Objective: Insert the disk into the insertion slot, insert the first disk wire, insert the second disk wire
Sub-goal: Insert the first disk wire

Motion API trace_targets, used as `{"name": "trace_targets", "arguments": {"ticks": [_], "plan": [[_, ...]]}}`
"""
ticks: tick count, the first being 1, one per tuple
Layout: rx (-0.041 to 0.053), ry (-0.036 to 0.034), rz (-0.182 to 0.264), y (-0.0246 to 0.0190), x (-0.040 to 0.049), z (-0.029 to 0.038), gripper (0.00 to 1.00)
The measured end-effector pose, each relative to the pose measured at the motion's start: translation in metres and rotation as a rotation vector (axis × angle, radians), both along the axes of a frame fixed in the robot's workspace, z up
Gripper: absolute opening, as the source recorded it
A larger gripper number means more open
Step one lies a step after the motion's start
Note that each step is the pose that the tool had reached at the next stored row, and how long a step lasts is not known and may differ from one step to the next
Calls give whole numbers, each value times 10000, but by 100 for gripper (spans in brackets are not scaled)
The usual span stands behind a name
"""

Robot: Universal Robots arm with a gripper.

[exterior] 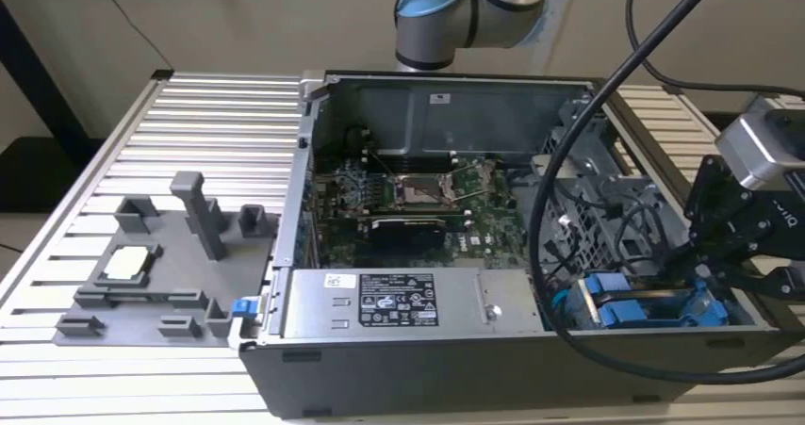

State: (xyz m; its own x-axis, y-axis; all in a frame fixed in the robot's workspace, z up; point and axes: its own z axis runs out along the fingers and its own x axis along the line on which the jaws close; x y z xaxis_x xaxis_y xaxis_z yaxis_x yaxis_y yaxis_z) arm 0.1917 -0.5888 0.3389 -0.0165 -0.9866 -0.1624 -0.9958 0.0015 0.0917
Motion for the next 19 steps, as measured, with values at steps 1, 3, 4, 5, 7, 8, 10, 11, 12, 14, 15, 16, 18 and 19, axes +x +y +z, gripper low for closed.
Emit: {"name": "trace_targets", "arguments": {"ticks": [1,3,4,5,7,8,10,11,12,14,15,16,18,19], "plan": [[0,0,-6,-4,-1,0,19],[-1,0,-10,-6,-1,-1,19],[-2,0,-10,-6,-1,-2,19],[2,0,-10,-7,-1,-4,19],[3,0,-10,-7,-1,-5,19],[3,-1,-10,-7,-1,-5,19],[9,0,-10,-7,-2,-6,19],[11,0,-10,-7,-2,-7,19],[14,0,-10,-7,-2,-11,19],[18,0,-10,-7,-3,-22,19],[17,-1,-10,-8,-3,-30,19],[18,0,-10,-7,-3,-41,19],[15,0,-10,-7,-4,-57,19],[13,0,-10,-7,-4,-64,19]]}}
